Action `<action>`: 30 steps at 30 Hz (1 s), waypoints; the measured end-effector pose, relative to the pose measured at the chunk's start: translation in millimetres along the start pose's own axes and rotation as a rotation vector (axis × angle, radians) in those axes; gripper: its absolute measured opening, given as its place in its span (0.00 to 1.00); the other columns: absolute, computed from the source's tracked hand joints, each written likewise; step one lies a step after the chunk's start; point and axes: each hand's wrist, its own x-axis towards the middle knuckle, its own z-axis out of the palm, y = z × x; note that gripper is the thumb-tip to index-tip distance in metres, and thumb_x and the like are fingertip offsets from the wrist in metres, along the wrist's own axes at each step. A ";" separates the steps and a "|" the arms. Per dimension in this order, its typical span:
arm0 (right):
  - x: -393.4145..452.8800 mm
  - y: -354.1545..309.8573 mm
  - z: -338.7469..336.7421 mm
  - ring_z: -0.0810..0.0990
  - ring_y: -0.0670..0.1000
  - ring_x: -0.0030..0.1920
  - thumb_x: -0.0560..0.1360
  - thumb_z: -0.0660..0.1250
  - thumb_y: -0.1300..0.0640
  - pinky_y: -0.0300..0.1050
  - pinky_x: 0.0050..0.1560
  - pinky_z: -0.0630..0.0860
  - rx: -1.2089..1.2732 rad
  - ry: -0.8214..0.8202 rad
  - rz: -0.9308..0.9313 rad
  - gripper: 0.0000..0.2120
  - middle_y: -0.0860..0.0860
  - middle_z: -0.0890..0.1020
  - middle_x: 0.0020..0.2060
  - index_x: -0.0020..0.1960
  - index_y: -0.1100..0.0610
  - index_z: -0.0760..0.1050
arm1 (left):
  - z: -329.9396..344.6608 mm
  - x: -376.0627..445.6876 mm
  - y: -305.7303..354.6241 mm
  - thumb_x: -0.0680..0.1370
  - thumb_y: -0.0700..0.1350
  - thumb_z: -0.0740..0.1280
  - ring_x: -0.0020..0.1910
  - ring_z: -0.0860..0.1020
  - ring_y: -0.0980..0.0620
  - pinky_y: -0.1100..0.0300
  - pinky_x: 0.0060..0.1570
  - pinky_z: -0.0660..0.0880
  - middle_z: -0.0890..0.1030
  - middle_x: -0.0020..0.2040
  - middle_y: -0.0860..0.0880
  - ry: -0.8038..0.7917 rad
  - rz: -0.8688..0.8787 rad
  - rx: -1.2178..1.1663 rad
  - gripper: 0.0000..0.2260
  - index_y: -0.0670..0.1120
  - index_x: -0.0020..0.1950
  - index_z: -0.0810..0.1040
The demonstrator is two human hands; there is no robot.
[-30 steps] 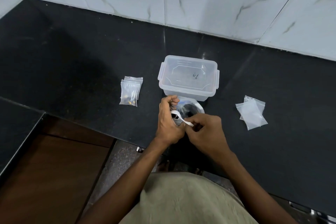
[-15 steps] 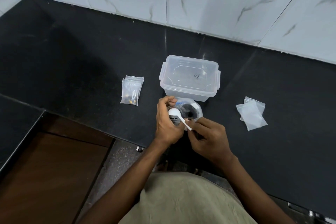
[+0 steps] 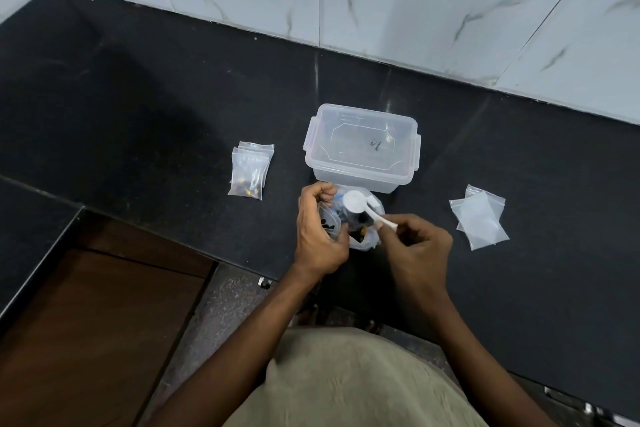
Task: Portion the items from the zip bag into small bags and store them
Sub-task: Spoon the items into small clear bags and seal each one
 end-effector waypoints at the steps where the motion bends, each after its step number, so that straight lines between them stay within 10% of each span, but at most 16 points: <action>1: 2.2 1.3 -2.4 0.77 0.45 0.29 0.72 0.75 0.66 0.45 0.30 0.74 -0.037 0.024 0.008 0.05 0.50 0.82 0.29 0.44 0.58 0.86 | 0.2 -0.4 0.4 0.65 0.31 0.67 0.57 0.76 0.43 0.44 0.59 0.75 0.75 0.58 0.42 -0.007 -0.006 -0.004 0.27 0.40 0.64 0.70; 12: 5.8 20.4 5.5 0.80 0.56 0.34 0.67 0.70 0.61 0.48 0.31 0.76 -0.810 -0.300 -0.192 0.05 0.51 0.81 0.35 0.43 0.57 0.82 | -2.6 7.0 4.5 0.63 0.21 0.62 0.54 0.77 0.43 0.42 0.59 0.76 0.78 0.55 0.44 -0.015 -0.091 -0.126 0.28 0.40 0.60 0.72; 17: 4.6 2.0 2.0 0.82 0.53 0.37 0.70 0.70 0.41 0.44 0.32 0.76 -0.902 -0.248 -0.197 0.16 0.47 0.82 0.38 0.52 0.49 0.83 | -10.3 14.2 21.1 0.66 0.28 0.57 0.55 0.78 0.43 0.48 0.60 0.75 0.78 0.56 0.39 -0.088 -0.168 -0.301 0.24 0.35 0.63 0.69; 26: 35.6 -33.8 14.0 0.81 0.47 0.52 0.76 0.73 0.62 0.36 0.46 0.77 -0.013 -0.397 -0.011 0.16 0.46 0.83 0.54 0.64 0.53 0.79 | -18.7 29.8 62.3 0.61 0.26 0.51 0.79 0.62 0.38 0.39 0.77 0.60 0.63 0.76 0.31 -0.366 -0.065 -0.511 0.37 0.29 0.73 0.53; 30: 56.3 -41.6 14.8 0.84 0.55 0.52 0.76 0.73 0.64 0.50 0.50 0.82 0.211 -0.466 0.154 0.12 0.53 0.86 0.51 0.57 0.55 0.79 | -24.0 41.1 70.5 0.61 0.26 0.51 0.82 0.55 0.44 0.43 0.80 0.55 0.58 0.80 0.34 -0.411 -0.065 -0.604 0.40 0.31 0.74 0.50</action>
